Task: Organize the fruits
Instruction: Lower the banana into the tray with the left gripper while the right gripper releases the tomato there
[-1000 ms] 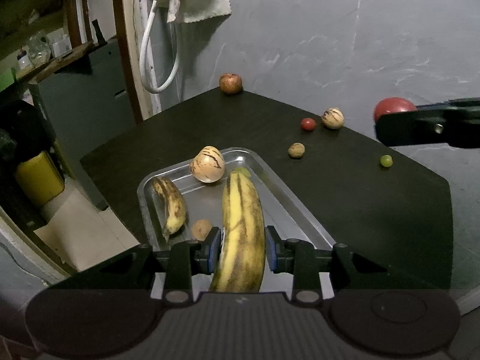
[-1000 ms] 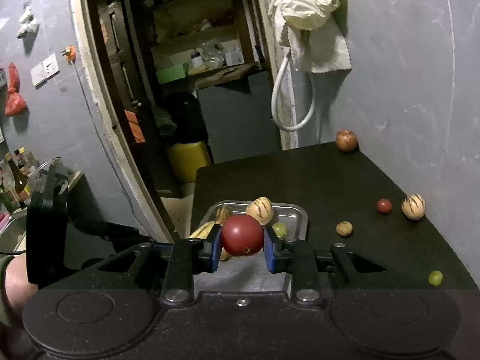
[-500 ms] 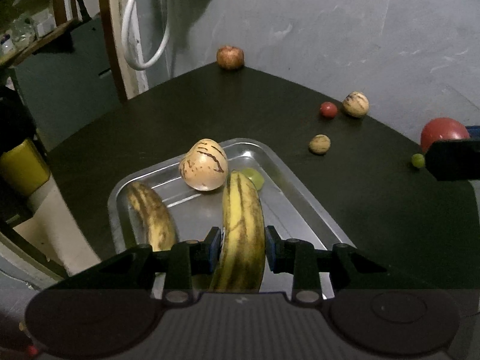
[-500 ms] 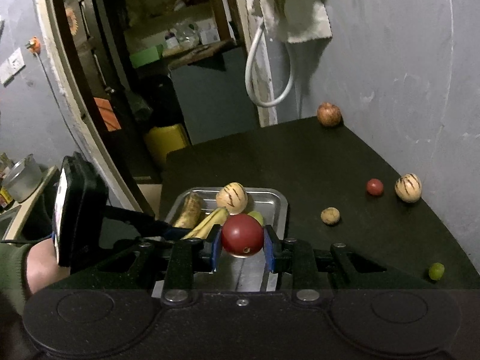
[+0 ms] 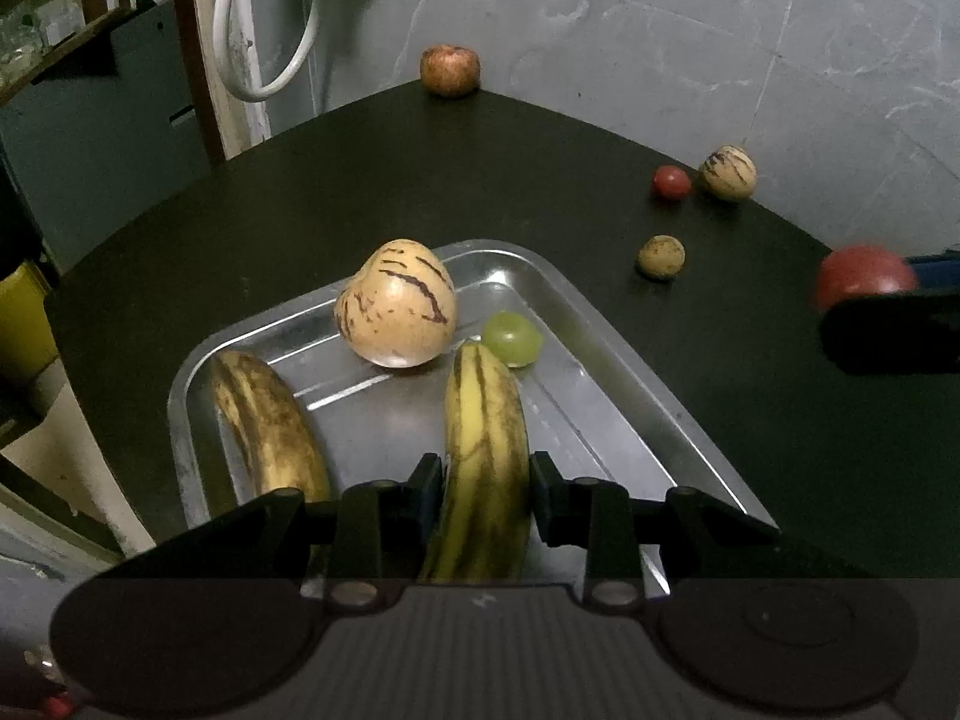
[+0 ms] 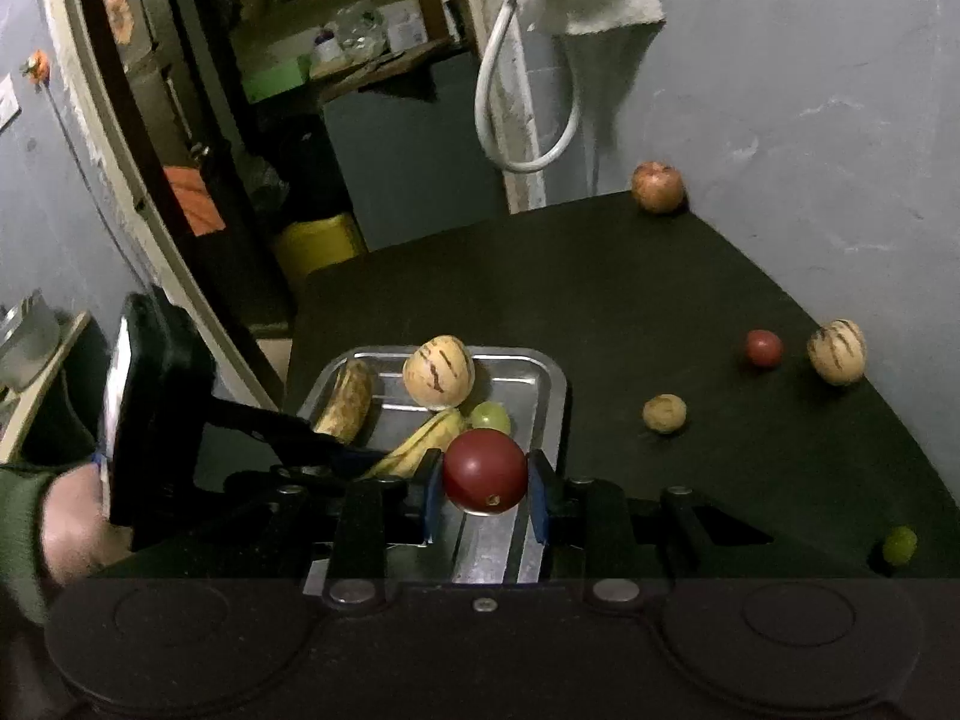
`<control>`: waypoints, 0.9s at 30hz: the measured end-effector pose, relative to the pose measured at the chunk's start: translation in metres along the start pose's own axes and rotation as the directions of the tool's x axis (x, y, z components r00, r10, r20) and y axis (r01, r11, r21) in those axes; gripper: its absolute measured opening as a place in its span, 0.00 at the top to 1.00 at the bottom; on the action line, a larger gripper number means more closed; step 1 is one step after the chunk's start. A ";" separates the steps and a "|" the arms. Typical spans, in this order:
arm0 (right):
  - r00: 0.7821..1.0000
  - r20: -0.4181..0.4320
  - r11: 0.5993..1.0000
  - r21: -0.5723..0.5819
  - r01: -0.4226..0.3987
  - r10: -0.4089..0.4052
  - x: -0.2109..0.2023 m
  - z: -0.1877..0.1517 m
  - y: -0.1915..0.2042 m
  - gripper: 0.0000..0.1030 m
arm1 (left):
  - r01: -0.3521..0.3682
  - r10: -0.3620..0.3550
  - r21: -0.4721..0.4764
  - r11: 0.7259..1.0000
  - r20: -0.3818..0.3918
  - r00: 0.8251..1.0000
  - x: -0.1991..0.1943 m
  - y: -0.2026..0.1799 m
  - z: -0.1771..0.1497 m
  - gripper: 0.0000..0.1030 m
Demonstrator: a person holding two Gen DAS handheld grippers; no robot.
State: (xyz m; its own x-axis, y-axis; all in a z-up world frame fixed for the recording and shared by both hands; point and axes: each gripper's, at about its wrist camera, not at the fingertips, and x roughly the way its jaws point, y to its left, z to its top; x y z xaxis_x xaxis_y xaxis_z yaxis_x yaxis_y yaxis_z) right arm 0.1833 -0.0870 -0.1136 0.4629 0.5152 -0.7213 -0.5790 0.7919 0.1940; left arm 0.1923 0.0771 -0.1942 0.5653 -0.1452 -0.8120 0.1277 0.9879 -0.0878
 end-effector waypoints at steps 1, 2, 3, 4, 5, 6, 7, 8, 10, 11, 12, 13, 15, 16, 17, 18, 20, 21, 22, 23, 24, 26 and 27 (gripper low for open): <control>1.000 -0.006 1.000 -0.012 -0.001 0.001 0.004 0.000 0.000 0.71 | 0.004 -0.004 -0.001 1.000 -0.001 1.000 0.000 0.001 0.000 0.67; 1.000 -0.015 1.000 -0.016 -0.007 0.006 0.009 0.001 -0.001 0.71 | 0.008 -0.008 0.000 1.000 -0.002 1.000 0.000 0.002 0.001 0.67; 1.000 -0.024 1.000 -0.018 -0.014 0.014 0.015 0.002 -0.002 0.71 | 0.011 -0.011 0.003 1.000 -0.001 1.000 0.000 0.002 0.001 0.67; 0.999 -0.032 1.000 -0.022 -0.020 0.019 0.020 0.004 -0.003 0.71 | 0.013 -0.013 0.010 1.000 0.000 1.000 0.000 0.003 0.000 0.67; 0.999 -0.039 0.999 -0.031 -0.028 0.027 0.026 0.007 -0.003 0.71 | 0.016 -0.016 0.016 1.000 0.002 1.000 0.000 0.003 -0.001 0.67; 0.998 -0.050 0.998 -0.042 -0.037 0.035 0.033 0.010 -0.004 0.71 | 0.017 -0.017 0.021 1.000 0.004 1.000 -0.001 0.003 -0.001 0.67; 0.997 -0.059 0.997 -0.055 -0.047 0.044 0.037 0.011 -0.004 0.71 | 0.018 -0.018 0.026 1.000 0.005 1.000 -0.001 0.003 -0.001 0.67; 0.996 -0.069 0.996 -0.066 -0.057 0.053 0.044 0.014 -0.004 0.71 | 0.017 -0.018 0.032 0.999 0.006 1.000 -0.001 0.002 -0.002 0.67; 0.992 -0.101 0.993 -0.081 -0.085 0.076 0.057 0.019 -0.006 0.71 | 0.017 -0.017 0.046 0.999 0.008 1.000 0.001 0.000 -0.003 0.67; 0.990 -0.118 0.992 -0.085 -0.092 0.082 0.064 0.021 -0.006 0.71 | 0.016 -0.017 0.054 0.998 0.009 1.000 0.001 -0.001 -0.004 0.67; 0.986 -0.141 0.991 -0.085 -0.101 0.089 0.073 0.022 -0.008 0.71 | 0.015 -0.015 0.060 0.998 0.010 1.000 0.002 -0.002 -0.004 0.67; 0.983 -0.156 0.991 -0.082 -0.107 0.093 0.078 0.023 -0.009 0.71 | 0.013 -0.014 0.064 0.998 0.011 1.000 0.002 -0.002 -0.004 0.67; 0.977 -0.187 0.991 -0.071 -0.116 0.101 0.090 0.025 -0.012 0.71 | 0.012 -0.013 0.070 0.997 0.014 1.000 0.001 -0.003 -0.005 0.65; 0.975 -0.199 0.991 -0.068 -0.119 0.103 0.094 0.025 -0.012 0.71 | 0.011 -0.012 0.072 0.997 0.015 1.000 0.001 -0.003 -0.006 0.65; 0.972 -0.210 0.990 -0.067 -0.123 0.106 0.099 0.025 -0.012 0.71 | 0.010 -0.011 0.074 0.997 0.016 1.000 0.001 -0.003 -0.006 0.64; 0.969 -0.220 0.990 -0.067 -0.127 0.110 0.102 0.025 -0.013 0.71 | 0.011 -0.012 0.073 0.997 0.017 1.000 0.001 -0.002 -0.006 0.64; 0.965 -0.235 0.989 -0.062 -0.133 0.115 0.108 0.025 -0.013 0.70 | 0.012 -0.013 0.073 0.997 0.017 1.000 0.002 -0.002 -0.006 0.62; 0.964 -0.240 0.989 -0.057 -0.135 0.118 0.110 0.025 -0.014 0.70 | 0.011 -0.012 0.073 0.997 0.017 1.000 0.002 -0.002 -0.006 0.62; 0.962 -0.246 0.989 -0.049 -0.138 0.122 0.111 0.024 -0.015 0.70 | 0.010 -0.012 0.073 0.997 0.018 1.000 0.002 -0.001 -0.006 0.61; 0.961 -0.248 0.989 -0.043 -0.138 0.124 0.112 0.024 -0.016 0.70 | 0.008 -0.010 0.074 0.997 0.018 1.000 0.002 -0.002 -0.006 0.60; 0.960 -0.249 0.990 -0.037 -0.139 0.125 0.113 0.024 -0.017 0.70 | 0.006 -0.007 0.076 0.997 0.018 1.000 0.002 -0.002 -0.006 0.60; 0.958 -0.253 0.989 -0.025 -0.144 0.133 0.114 0.024 -0.018 0.70 | 0.002 -0.004 0.078 0.997 0.017 1.000 0.003 -0.003 -0.005 0.59; 0.957 -0.255 0.989 -0.021 -0.144 0.134 0.115 0.024 -0.019 0.70 | 0.001 -0.002 0.080 0.997 0.016 1.000 0.003 -0.003 -0.005 0.59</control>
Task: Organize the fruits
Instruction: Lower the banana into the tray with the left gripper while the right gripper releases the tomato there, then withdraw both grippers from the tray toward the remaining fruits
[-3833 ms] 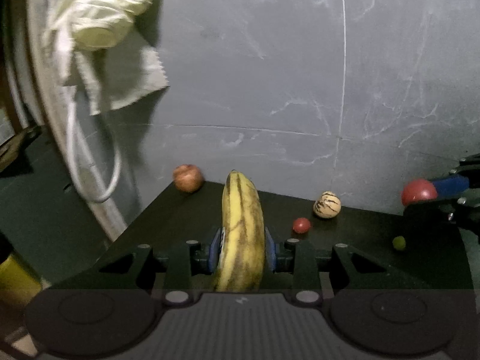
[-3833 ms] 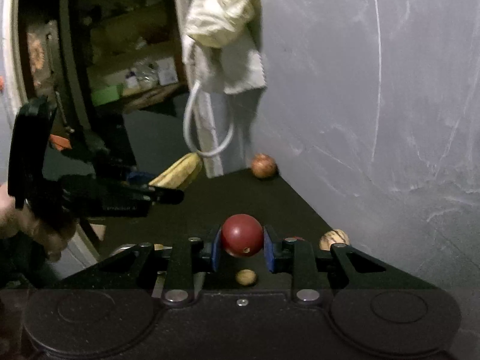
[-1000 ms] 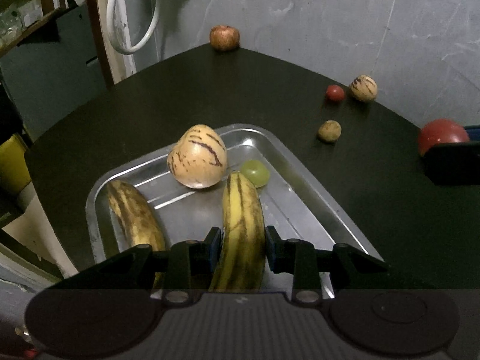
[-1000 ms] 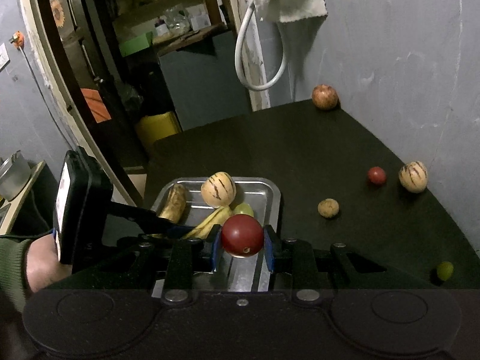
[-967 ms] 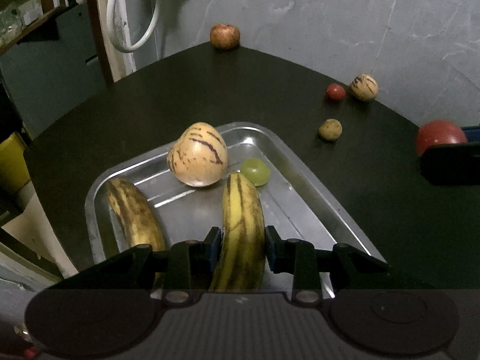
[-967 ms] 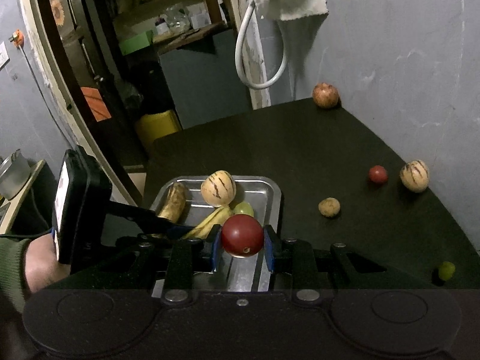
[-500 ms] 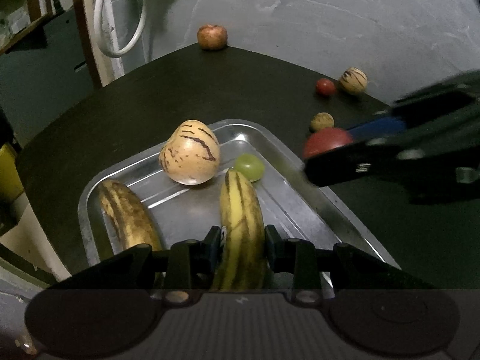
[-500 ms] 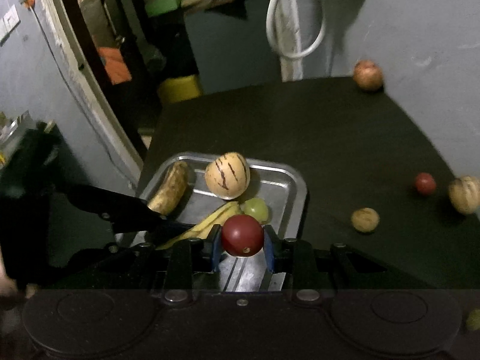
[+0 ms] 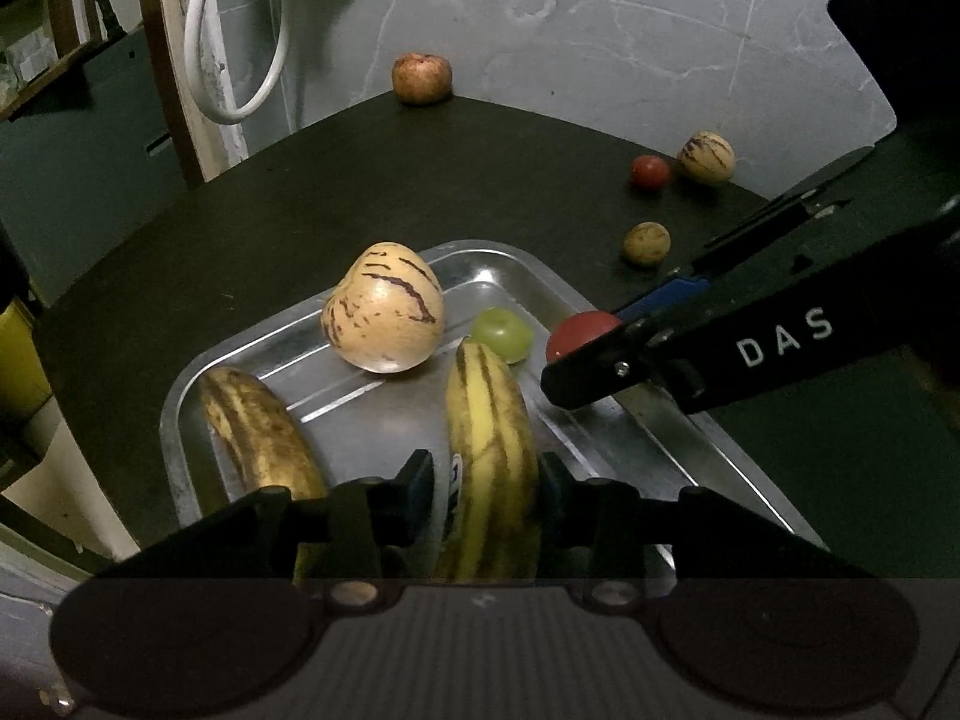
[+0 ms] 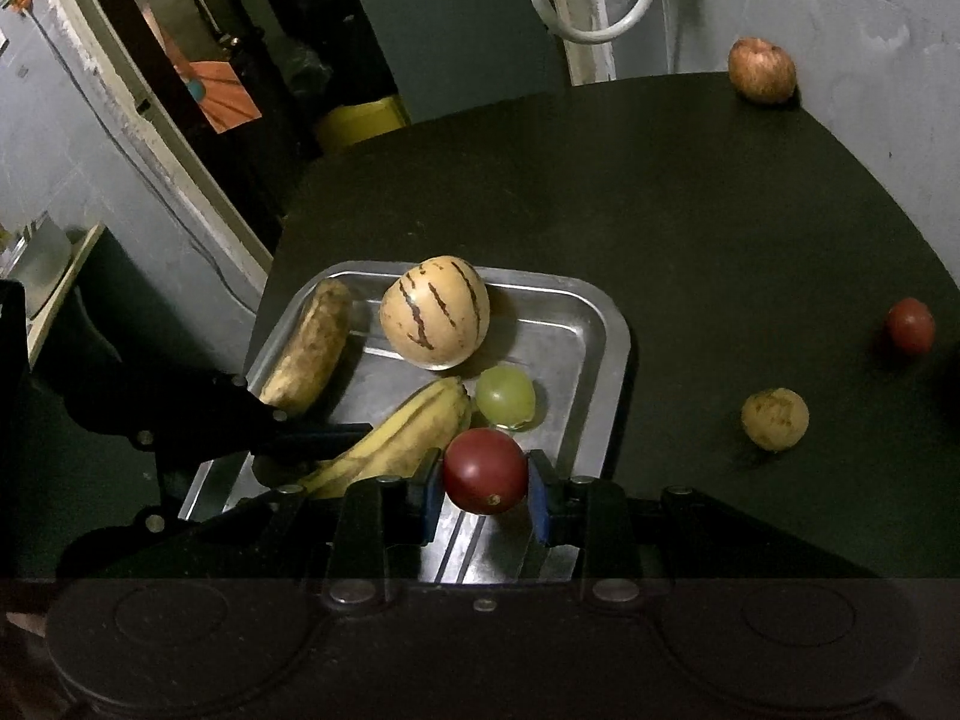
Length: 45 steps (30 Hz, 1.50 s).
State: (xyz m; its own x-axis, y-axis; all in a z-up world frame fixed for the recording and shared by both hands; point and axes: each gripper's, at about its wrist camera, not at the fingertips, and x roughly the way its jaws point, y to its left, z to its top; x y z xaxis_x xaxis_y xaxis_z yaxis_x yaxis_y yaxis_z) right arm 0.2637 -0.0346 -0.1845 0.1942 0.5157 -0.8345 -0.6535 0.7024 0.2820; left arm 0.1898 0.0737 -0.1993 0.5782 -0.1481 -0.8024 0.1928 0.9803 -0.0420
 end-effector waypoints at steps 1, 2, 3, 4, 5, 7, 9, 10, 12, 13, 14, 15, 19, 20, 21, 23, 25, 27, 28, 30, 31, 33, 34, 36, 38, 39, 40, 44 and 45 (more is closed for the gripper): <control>1.000 -0.003 1.000 0.002 0.000 0.000 0.001 0.002 -0.001 0.70 | -0.002 0.002 0.002 1.000 -0.001 1.000 0.000 -0.001 0.000 0.59; 1.000 -0.004 1.000 0.004 -0.004 0.004 0.002 0.002 -0.001 0.70 | -0.003 0.003 0.003 1.000 -0.001 1.000 0.000 -0.001 0.000 0.59; 1.000 -0.007 1.000 0.010 -0.008 0.008 0.002 0.003 -0.002 0.70 | -0.002 0.002 0.001 1.000 -0.001 1.000 0.000 -0.001 0.000 0.59; 1.000 -0.009 1.000 0.013 -0.008 0.008 0.003 0.003 -0.002 0.70 | -0.003 0.003 0.002 1.000 -0.001 1.000 0.000 -0.001 0.000 0.59; 1.000 -0.008 1.000 0.015 -0.007 0.007 0.004 0.004 -0.002 0.70 | -0.004 0.004 0.002 1.000 -0.002 1.000 0.000 -0.002 0.000 0.59; 1.000 -0.011 1.000 0.025 -0.010 0.010 0.004 0.004 -0.004 0.69 | -0.005 0.005 -0.001 1.000 -0.004 1.000 0.000 -0.002 0.001 0.59; 1.000 -0.017 0.999 0.043 -0.018 0.019 0.005 0.004 -0.007 0.67 | -0.007 0.007 -0.001 1.000 -0.005 1.000 0.001 -0.001 0.001 0.58; 1.000 -0.017 0.999 0.051 -0.020 0.021 0.005 0.004 -0.008 0.67 | -0.009 0.009 -0.001 1.000 -0.006 1.000 0.001 -0.002 0.001 0.57; 0.999 -0.017 0.997 0.070 -0.029 0.031 0.005 0.004 -0.012 0.66 | -0.011 0.011 0.000 1.000 -0.006 1.000 0.001 -0.003 0.001 0.56; 0.999 -0.016 0.996 0.078 -0.030 0.031 0.005 0.004 -0.013 0.66 | -0.012 0.012 0.000 1.000 -0.006 1.000 0.000 -0.003 0.000 0.55; 0.999 -0.016 0.996 0.083 -0.030 0.031 0.005 0.004 -0.014 0.65 | -0.013 0.013 -0.001 1.000 -0.006 1.000 0.000 -0.003 0.000 0.55; 0.999 -0.013 0.995 0.089 -0.033 0.035 0.004 0.005 -0.015 0.65 | -0.013 0.013 -0.003 1.000 -0.007 1.000 0.000 -0.002 0.000 0.55; 0.999 0.014 0.994 0.100 -0.043 0.042 -0.006 0.007 -0.017 0.65 | -0.012 0.012 -0.006 1.000 -0.013 1.000 -0.003 -0.003 0.000 0.52; 0.999 0.024 0.994 0.101 -0.047 0.045 -0.010 0.008 -0.016 0.61 | -0.009 0.009 -0.007 1.000 -0.013 1.000 -0.004 -0.003 0.000 0.50; 0.998 0.033 0.993 0.105 -0.051 0.048 -0.014 0.009 -0.016 0.57 | -0.007 0.007 -0.007 1.000 -0.009 1.000 -0.007 -0.003 0.000 0.45; 0.997 0.063 0.992 0.115 -0.059 0.052 -0.025 0.010 -0.016 0.44 | -0.009 0.009 -0.005 1.000 0.004 1.000 -0.013 -0.004 0.000 0.35; 0.993 0.100 0.987 0.139 -0.077 0.064 -0.040 0.009 -0.017 0.37 | -0.008 0.008 -0.009 1.000 0.024 1.000 -0.020 -0.004 0.001 0.23; 0.988 0.140 0.981 0.168 -0.093 0.070 -0.056 0.007 -0.018 0.25 | -0.006 0.006 -0.017 1.000 0.041 0.999 -0.028 -0.004 0.002 0.17; 0.983 0.166 0.978 0.182 -0.104 0.074 -0.066 0.004 -0.019 0.17 | -0.005 0.006 -0.020 1.000 0.053 0.999 -0.033 -0.004 0.002 0.14; 0.976 0.201 0.968 0.214 -0.131 0.087 -0.082 -0.001 -0.021 0.07 | -0.007 0.009 -0.026 1.000 0.075 0.997 -0.042 -0.005 0.004 0.05; 0.969 0.223 0.961 0.227 -0.155 0.104 -0.090 -0.005 -0.022 0.01 | -0.005 0.008 -0.034 0.999 0.089 0.996 -0.047 -0.005 0.005 0.00; 0.955 0.265 0.944 0.261 -0.202 0.132 -0.107 -0.015 -0.024 0.01 | 0.023 -0.017 -0.057 0.998 0.114 0.993 -0.056 -0.005 0.005 0.01; 0.950 0.280 0.937 0.275 -0.216 0.137 -0.117 -0.019 -0.024 0.01 | 0.039 -0.030 -0.075 0.996 0.116 0.993 -0.061 -0.005 0.005 0.01; 0.936 0.322 0.931 0.277 -0.238 0.144 -0.136 -0.029 -0.022 0.00 | 0.043 -0.030 -0.100 0.994 0.129 0.991 -0.068 -0.006 0.004 0.00; 0.924 0.357 0.934 0.267 -0.240 0.135 -0.156 -0.040 -0.018 0.00 | 0.047 -0.030 -0.116 0.992 0.141 0.989 -0.077 -0.010 0.002 0.00; 0.920 0.369 0.936 0.260 -0.236 0.129 -0.166 -0.048 -0.017 0.00 | 0.049 -0.031 -0.124 0.991 0.144 0.989 -0.081 -0.011 0.001 0.00; 0.918 0.378 0.940 0.257 -0.226 0.117 -0.175 -0.055 -0.015 0.00 | 0.056 -0.037 -0.133 0.989 0.144 0.989 -0.084 -0.013 -0.001 0.00; 0.915 0.400 0.950 0.259 -0.174 0.058 -0.205 -0.092 -0.013 0.00 | 0.087 -0.066 -0.155 0.984 0.137 0.988 -0.099 -0.025 -0.013 0.00; 0.913 0.404 0.948 0.267 -0.171 0.050 -0.212 -0.102 -0.013 0.00 | 0.092 -0.072 -0.154 0.984 0.135 0.988 -0.102 -0.029 -0.016 0.00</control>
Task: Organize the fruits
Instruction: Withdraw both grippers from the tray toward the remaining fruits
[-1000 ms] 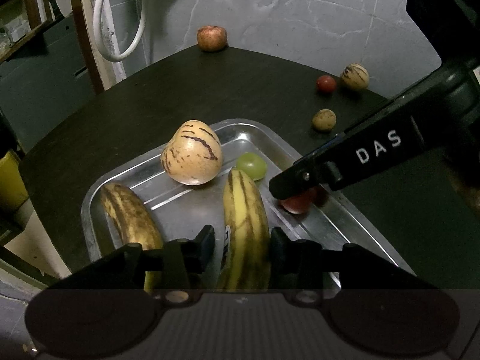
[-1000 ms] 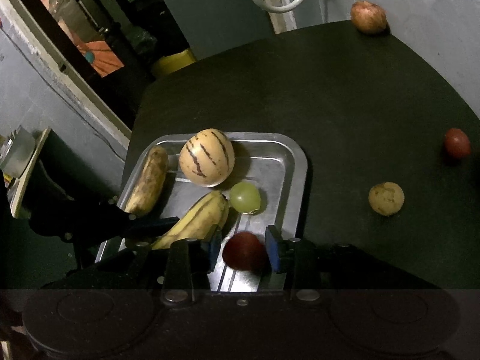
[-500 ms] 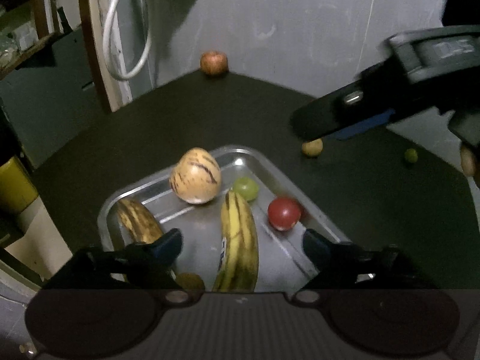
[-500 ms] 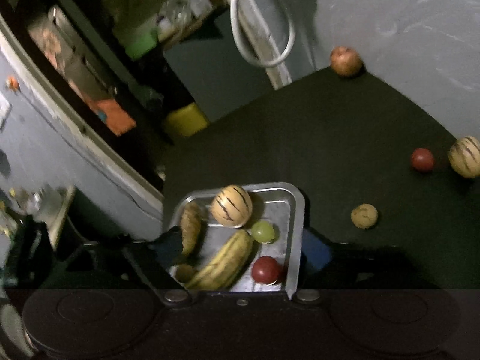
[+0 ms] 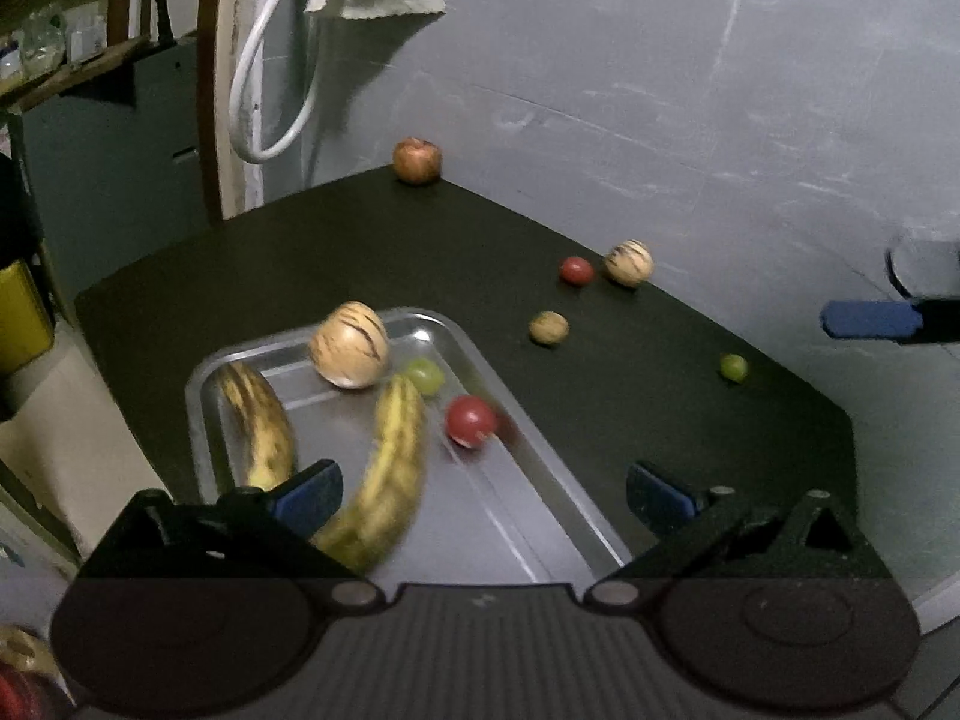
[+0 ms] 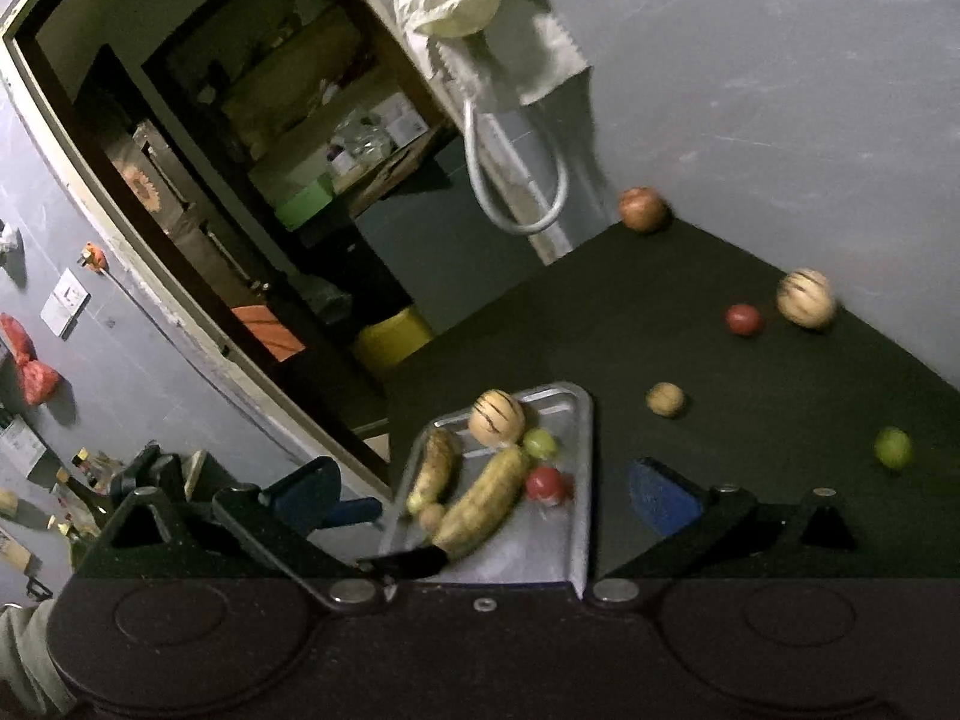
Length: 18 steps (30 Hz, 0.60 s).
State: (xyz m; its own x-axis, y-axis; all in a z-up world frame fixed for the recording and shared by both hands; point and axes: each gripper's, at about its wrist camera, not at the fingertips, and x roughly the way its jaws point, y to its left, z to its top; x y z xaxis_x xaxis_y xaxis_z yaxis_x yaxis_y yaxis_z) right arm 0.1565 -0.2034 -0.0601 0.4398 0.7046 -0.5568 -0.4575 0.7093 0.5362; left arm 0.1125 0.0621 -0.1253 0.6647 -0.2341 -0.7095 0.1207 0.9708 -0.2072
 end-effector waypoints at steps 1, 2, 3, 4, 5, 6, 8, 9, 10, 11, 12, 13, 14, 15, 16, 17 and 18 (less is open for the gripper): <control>1.000 0.005 1.000 0.006 0.004 -0.004 -0.009 -0.007 -0.002 0.00 | 0.004 -0.004 0.002 1.000 -0.003 1.000 -0.003 -0.005 -0.003 0.00; 1.000 0.011 1.000 0.012 0.010 -0.011 -0.016 -0.013 -0.005 0.00 | 0.008 -0.008 0.009 1.000 -0.005 1.000 -0.005 -0.010 -0.005 0.00; 1.000 0.016 1.000 0.017 0.019 -0.019 -0.025 -0.019 -0.007 0.00 | 0.011 -0.010 0.016 1.000 -0.007 1.000 -0.008 -0.016 -0.008 0.00; 0.999 0.020 0.999 0.024 0.025 -0.025 -0.033 -0.025 -0.010 0.00 | 0.012 -0.012 0.025 1.000 -0.007 1.000 -0.011 -0.023 -0.010 0.00; 0.999 0.024 0.999 0.028 0.029 -0.029 -0.041 -0.031 -0.013 0.00 | 0.015 -0.015 0.032 0.999 -0.007 1.000 -0.013 -0.028 -0.012 0.00; 0.999 0.031 0.999 0.032 0.033 -0.034 -0.048 -0.034 -0.016 0.00 | 0.020 -0.019 0.039 0.999 -0.006 1.000 -0.015 -0.034 -0.013 0.00; 0.998 0.049 0.998 0.036 0.044 -0.046 -0.063 -0.040 -0.019 0.00 | 0.026 -0.026 0.058 0.998 0.000 1.000 -0.019 -0.047 -0.014 0.00; 0.997 0.061 0.998 0.037 0.047 -0.049 -0.070 -0.042 -0.020 0.00 | 0.029 -0.030 0.067 0.997 0.003 1.000 -0.020 -0.052 -0.015 0.00; 0.996 0.074 0.998 0.038 0.049 -0.052 -0.077 -0.043 -0.022 0.00 | 0.032 -0.033 0.075 0.997 0.006 0.999 -0.022 -0.058 -0.015 0.00; 0.995 0.088 0.998 0.038 0.053 -0.056 -0.085 -0.044 -0.023 0.00 | 0.034 -0.035 0.085 0.996 0.011 0.999 -0.024 -0.064 -0.015 0.00; 0.993 0.100 0.998 0.039 0.056 -0.059 -0.091 -0.045 -0.024 0.00 | 0.036 -0.038 0.095 0.995 0.016 0.999 -0.025 -0.070 -0.015 0.00; 0.992 0.113 0.997 0.041 0.058 -0.063 -0.099 -0.046 -0.027 0.00 | 0.038 -0.040 0.103 0.994 0.020 0.999 -0.026 -0.075 -0.015 0.00; 0.990 0.123 0.997 0.044 0.063 -0.068 -0.104 -0.047 -0.029 0.00 | 0.039 -0.042 0.111 0.993 0.023 0.999 -0.027 -0.080 -0.015 0.00; 0.989 0.132 0.997 0.048 0.065 -0.071 -0.110 -0.048 -0.031 0.00 | 0.040 -0.043 0.117 0.992 0.026 0.999 -0.028 -0.084 -0.016 0.00; 0.988 0.138 0.997 0.051 0.067 -0.073 -0.113 -0.049 -0.033 0.00 | 0.041 -0.045 0.123 0.992 0.029 0.999 -0.029 -0.088 -0.016 0.00; 0.987 0.143 0.996 0.054 0.068 -0.076 -0.117 -0.050 -0.035 0.00 | 0.042 -0.046 0.128 0.991 0.031 0.998 -0.029 -0.091 -0.016 0.00; 0.986 0.146 0.996 0.058 0.069 -0.077 -0.120 -0.051 -0.037 0.00 | 0.042 -0.046 0.133 0.990 0.032 0.998 -0.029 -0.094 -0.016 0.00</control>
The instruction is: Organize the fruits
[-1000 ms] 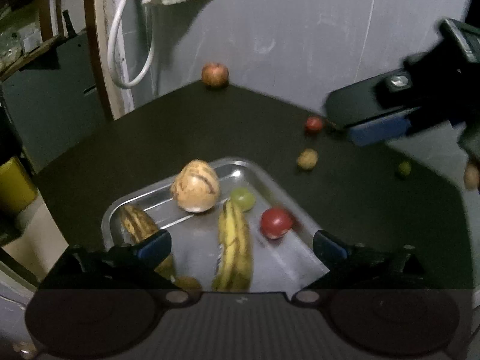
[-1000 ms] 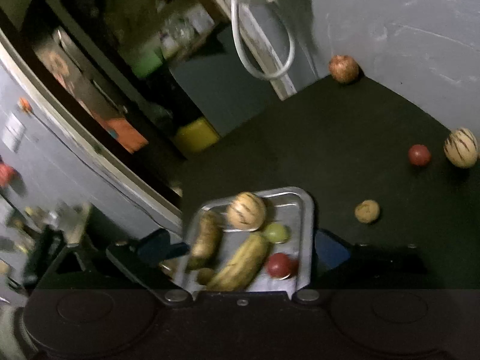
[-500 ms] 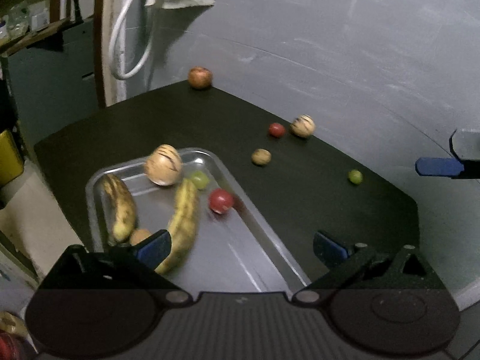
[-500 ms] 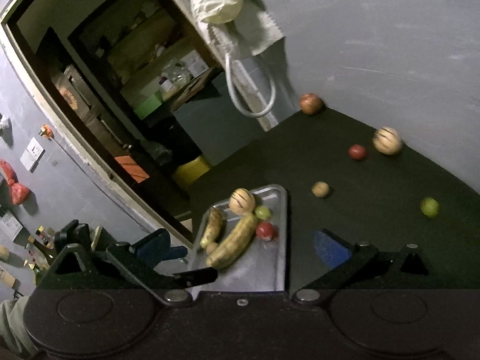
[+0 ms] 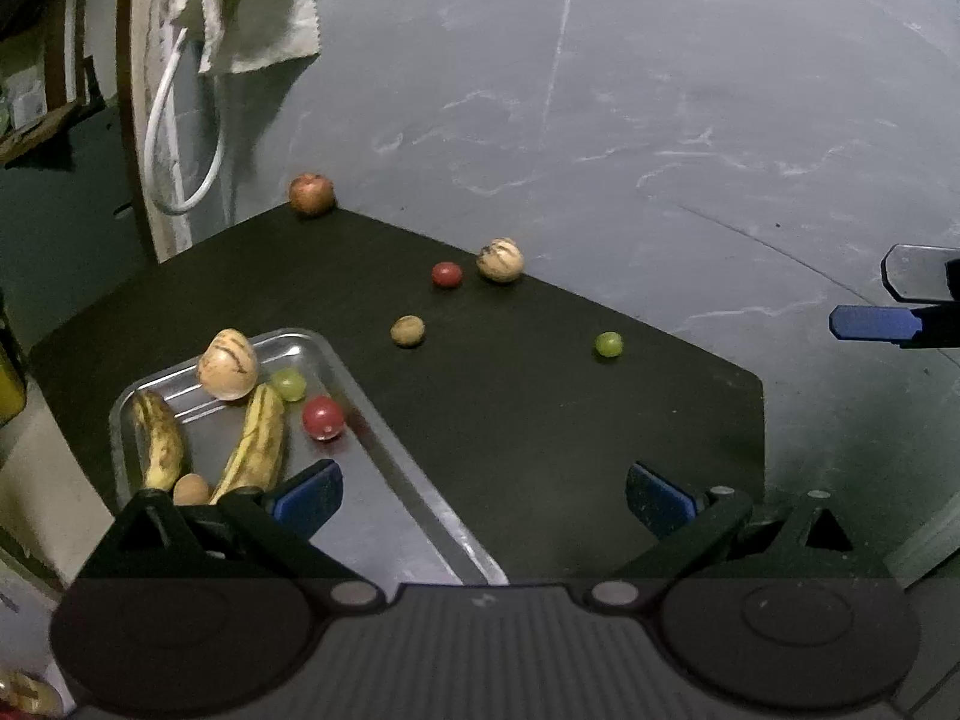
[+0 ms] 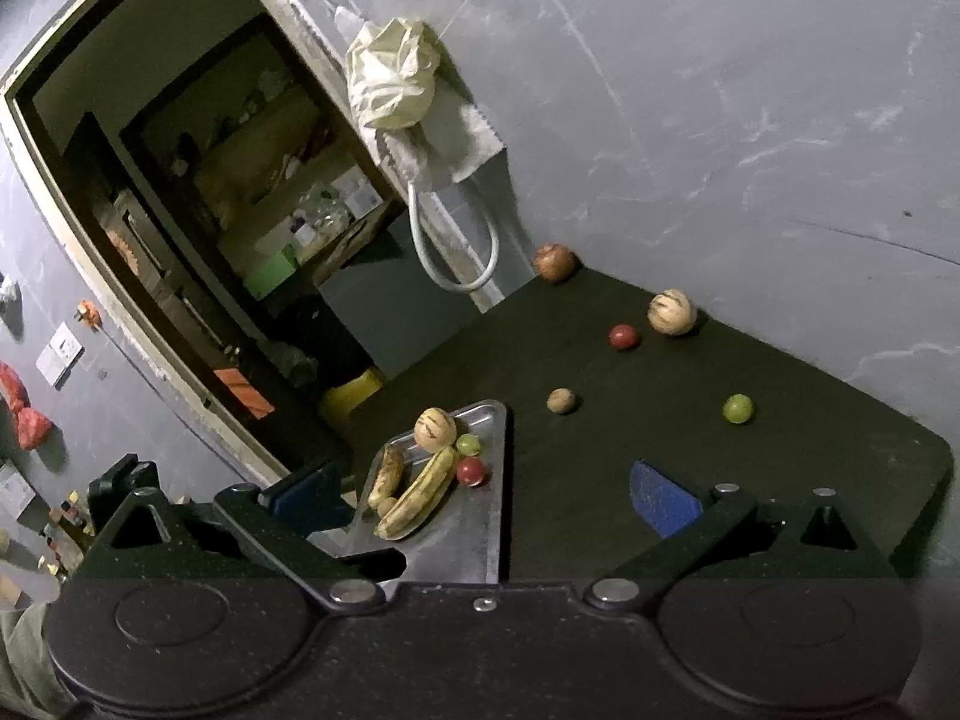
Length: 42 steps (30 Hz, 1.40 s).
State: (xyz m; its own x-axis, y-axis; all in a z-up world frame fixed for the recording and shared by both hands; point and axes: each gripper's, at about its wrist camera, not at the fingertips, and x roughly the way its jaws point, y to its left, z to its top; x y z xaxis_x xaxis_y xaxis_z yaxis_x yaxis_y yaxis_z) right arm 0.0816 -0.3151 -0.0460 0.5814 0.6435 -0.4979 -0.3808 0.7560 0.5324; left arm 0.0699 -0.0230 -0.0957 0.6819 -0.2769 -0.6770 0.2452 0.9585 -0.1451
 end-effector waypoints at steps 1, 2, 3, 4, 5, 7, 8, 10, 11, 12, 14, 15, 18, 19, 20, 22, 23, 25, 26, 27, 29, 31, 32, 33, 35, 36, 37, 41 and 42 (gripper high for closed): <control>1.000 0.001 1.000 0.005 -0.001 0.001 -0.002 -0.001 -0.002 0.00 | -0.001 0.001 0.006 1.000 0.000 1.000 0.000 -0.002 0.000 0.00; 1.000 0.001 1.000 0.010 -0.001 0.001 -0.003 -0.001 -0.004 0.00 | -0.001 0.001 0.010 1.000 0.000 1.000 -0.001 -0.004 0.000 0.00; 1.000 0.003 1.000 0.014 0.001 -0.001 -0.004 -0.003 -0.006 0.00 | 0.000 0.000 0.013 1.000 0.000 1.000 -0.001 -0.004 0.000 0.00; 1.000 0.003 1.000 0.018 0.002 -0.003 -0.005 -0.003 -0.007 0.00 | 0.000 0.000 0.016 1.000 -0.002 1.000 -0.001 -0.005 0.000 0.00; 1.000 0.004 1.000 0.025 0.005 -0.005 -0.005 -0.005 -0.009 0.00 | -0.002 0.002 0.018 1.000 -0.005 1.000 -0.001 -0.004 0.000 0.00; 1.000 0.007 0.999 0.037 0.010 -0.010 -0.005 -0.006 -0.010 0.00 | -0.006 0.006 0.025 1.000 -0.010 1.000 0.000 -0.002 0.001 0.00; 1.000 0.008 0.999 0.043 0.012 -0.012 -0.004 -0.007 -0.011 0.00 | -0.007 0.007 0.029 1.000 -0.014 1.000 0.000 0.000 0.002 0.00; 1.000 0.011 0.998 0.053 0.021 -0.021 -0.001 -0.007 -0.012 0.00 | -0.008 0.009 0.046 0.999 -0.018 1.000 0.002 0.003 0.007 0.00; 1.000 0.012 0.998 0.058 0.026 -0.027 0.001 -0.007 -0.012 0.00 | -0.007 0.009 0.059 0.998 -0.019 1.000 0.004 0.005 0.011 0.00; 0.999 0.014 0.998 0.061 0.035 -0.036 0.003 -0.008 -0.012 0.00 | -0.006 0.007 0.071 0.997 -0.019 1.000 0.006 0.007 0.015 0.00; 0.998 0.015 0.996 0.063 0.061 -0.062 0.009 -0.008 -0.011 0.00 | -0.002 0.004 0.097 0.995 -0.017 1.000 0.013 0.013 0.026 0.00; 0.997 0.013 0.995 0.062 0.073 -0.074 0.012 -0.008 -0.011 0.00 | 0.002 0.000 0.111 0.994 -0.016 1.000 0.017 0.016 0.032 0.00; 0.993 0.006 0.991 0.070 0.117 -0.118 0.024 -0.007 -0.011 0.00 | 0.021 -0.019 0.155 0.988 -0.014 1.000 0.034 0.024 0.052 0.00; 0.991 0.004 0.988 0.075 0.132 -0.133 0.028 -0.006 -0.012 0.00 | 0.031 -0.029 0.173 0.984 -0.015 0.999 0.041 0.027 0.060 0.00; 0.989 0.002 0.985 0.079 0.150 -0.151 0.033 -0.004 -0.012 0.00 | 0.039 -0.037 0.192 0.981 -0.016 0.999 0.048 0.029 0.067 0.00; 0.982 0.007 0.979 0.088 0.185 -0.186 0.044 0.000 -0.012 0.00 | 0.061 -0.058 0.231 0.971 -0.020 0.998 0.065 0.034 0.082 0.00; 0.979 0.011 0.976 0.091 0.200 -0.201 0.048 0.002 -0.012 0.00 | 0.072 -0.069 0.250 0.966 -0.022 0.997 0.073 0.036 0.090 0.00; 0.970 0.017 0.967 0.089 0.240 -0.242 0.060 0.008 -0.012 0.00 | 0.095 -0.092 0.291 0.952 -0.024 0.996 0.090 0.043 0.106 0.00; 0.964 0.016 0.961 0.087 0.262 -0.265 0.066 0.010 -0.012 0.01 | 0.106 -0.102 0.310 0.945 -0.027 0.994 0.098 0.046 0.114 0.00; 0.959 0.015 0.956 0.091 0.280 -0.282 0.072 0.013 -0.013 0.01 | 0.114 -0.110 0.327 0.938 -0.031 0.993 0.107 0.049 0.120 0.00; 0.951 0.016 0.946 0.105 0.305 -0.309 0.082 0.017 -0.015 0.01 | 0.133 -0.129 0.357 0.924 -0.037 0.991 0.125 0.055 0.134 0.00; 0.942 0.018 0.936 0.116 0.331 -0.335 0.089 0.020 -0.017 0.01 | 0.153 -0.146 0.376 0.914 -0.048 0.988 0.142 0.060 0.145 0.00; 0.937 0.020 0.931 0.122 0.345 -0.350 0.093 0.022 -0.018 0.01 | 0.164 -0.157 0.386 0.908 -0.052 0.986 0.151 0.063 0.150 0.00; 0.932 0.022 0.925 0.128 0.358 -0.363 0.095 0.023 -0.019 0.01 | 0.175 -0.166 0.394 0.902 -0.058 0.984 0.158 0.065 0.155 0.00; 0.919 0.023 0.911 0.143 0.387 -0.394 0.101 0.024 -0.021 0.01 | 0.196 -0.182 0.407 0.892 -0.074 0.981 0.176 0.066 0.163 0.00; 0.912 0.022 0.903 0.148 0.403 -0.410 0.104 0.025 -0.022 0.01 | 0.205 -0.189 0.411 0.888 -0.082 0.979 0.184 0.066 0.167 0.00; 0.906 0.020 0.897 0.151 0.416 -0.423 0.106 0.026 -0.023 0.01 | 0.211 -0.193 0.416 0.885 -0.086 0.977 0.190 0.067 0.170 0.01; 0.888 0.019 0.876 0.173 0.450 -0.459 0.113 0.028 -0.027 0.01 | 0.237 -0.212 0.431 0.870 -0.107 0.971 0.214 0.066 0.179 0.00; 0.885 0.018 0.873 0.176 0.456 -0.466 0.115 0.028 -0.028 0.01 | 0.245 -0.218 0.433 0.868 -0.111 0.969 0.217 0.066 0.182 0.01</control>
State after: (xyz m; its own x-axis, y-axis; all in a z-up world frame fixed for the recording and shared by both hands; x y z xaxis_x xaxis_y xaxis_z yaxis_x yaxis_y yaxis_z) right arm 0.1788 -0.2657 -0.0987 0.7050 0.2151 -0.6758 0.0591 0.9318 0.3581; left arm 0.3597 -0.0321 -0.1212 0.5307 -0.4704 -0.7050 0.6781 0.7346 0.0203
